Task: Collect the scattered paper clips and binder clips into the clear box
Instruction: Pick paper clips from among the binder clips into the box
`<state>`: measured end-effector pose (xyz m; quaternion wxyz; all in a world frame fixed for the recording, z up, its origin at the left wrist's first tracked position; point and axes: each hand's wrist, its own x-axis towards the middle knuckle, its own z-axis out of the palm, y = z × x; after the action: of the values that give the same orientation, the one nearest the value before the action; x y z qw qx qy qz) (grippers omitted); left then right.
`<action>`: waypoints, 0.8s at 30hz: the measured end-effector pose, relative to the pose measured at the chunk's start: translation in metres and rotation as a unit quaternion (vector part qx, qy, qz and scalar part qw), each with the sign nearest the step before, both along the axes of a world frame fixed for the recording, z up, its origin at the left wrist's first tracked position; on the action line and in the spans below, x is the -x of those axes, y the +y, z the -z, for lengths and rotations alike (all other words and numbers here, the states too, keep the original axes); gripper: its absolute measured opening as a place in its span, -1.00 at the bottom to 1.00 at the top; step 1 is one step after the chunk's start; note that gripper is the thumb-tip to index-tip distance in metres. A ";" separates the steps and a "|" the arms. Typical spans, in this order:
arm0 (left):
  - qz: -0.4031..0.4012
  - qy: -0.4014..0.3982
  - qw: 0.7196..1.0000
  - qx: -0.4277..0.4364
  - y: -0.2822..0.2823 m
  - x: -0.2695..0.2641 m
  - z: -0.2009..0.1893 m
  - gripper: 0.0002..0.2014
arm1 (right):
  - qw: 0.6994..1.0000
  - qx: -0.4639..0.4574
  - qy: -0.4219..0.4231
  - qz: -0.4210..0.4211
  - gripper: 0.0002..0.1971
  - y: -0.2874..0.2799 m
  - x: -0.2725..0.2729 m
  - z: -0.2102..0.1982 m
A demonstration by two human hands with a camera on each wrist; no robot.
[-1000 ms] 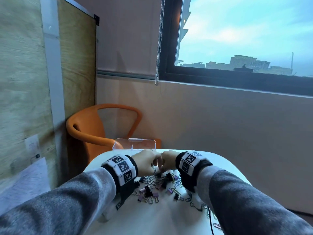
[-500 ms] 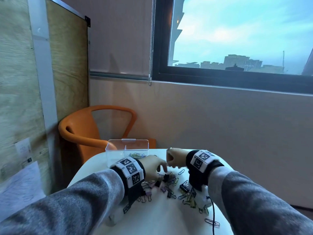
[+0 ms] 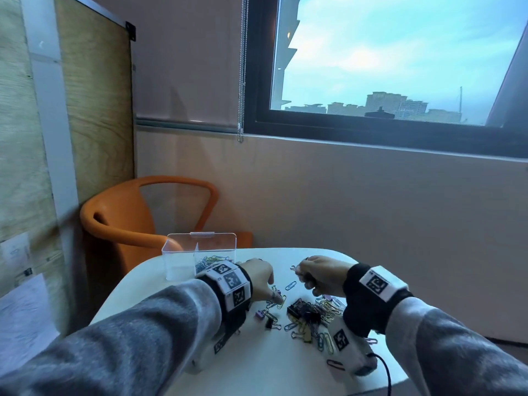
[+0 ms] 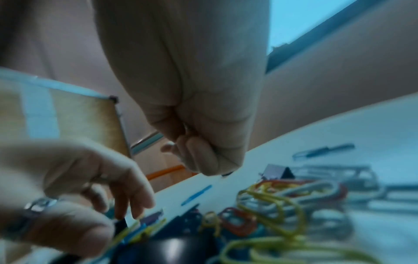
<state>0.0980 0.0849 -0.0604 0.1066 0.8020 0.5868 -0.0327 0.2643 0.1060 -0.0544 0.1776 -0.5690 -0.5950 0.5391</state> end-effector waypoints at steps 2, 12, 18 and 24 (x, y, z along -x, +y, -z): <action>-0.003 0.007 1.000 0.018 0.004 -0.010 -0.001 -0.43 | 0.995 -0.017 -0.090 -0.031 -0.75 -0.002 0.006 -0.002; -0.001 -0.028 0.999 0.035 0.011 -0.013 -0.005 -0.66 | 0.864 -0.174 -0.427 -0.202 -0.69 0.009 0.017 0.003; -0.002 -0.026 0.999 0.039 0.012 -0.011 0.003 -0.62 | 0.861 -0.159 -0.431 -0.220 -0.65 0.014 0.020 0.002; 0.005 -0.015 0.999 0.049 0.007 -0.010 0.003 -0.64 | 0.851 -0.179 -0.446 -0.214 -0.60 0.006 0.022 -0.005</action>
<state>0.1083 0.0924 -0.0638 0.1541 0.7994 0.5785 -0.0500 0.2419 0.1122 -0.0496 -0.1274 -0.5650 -0.8037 0.1363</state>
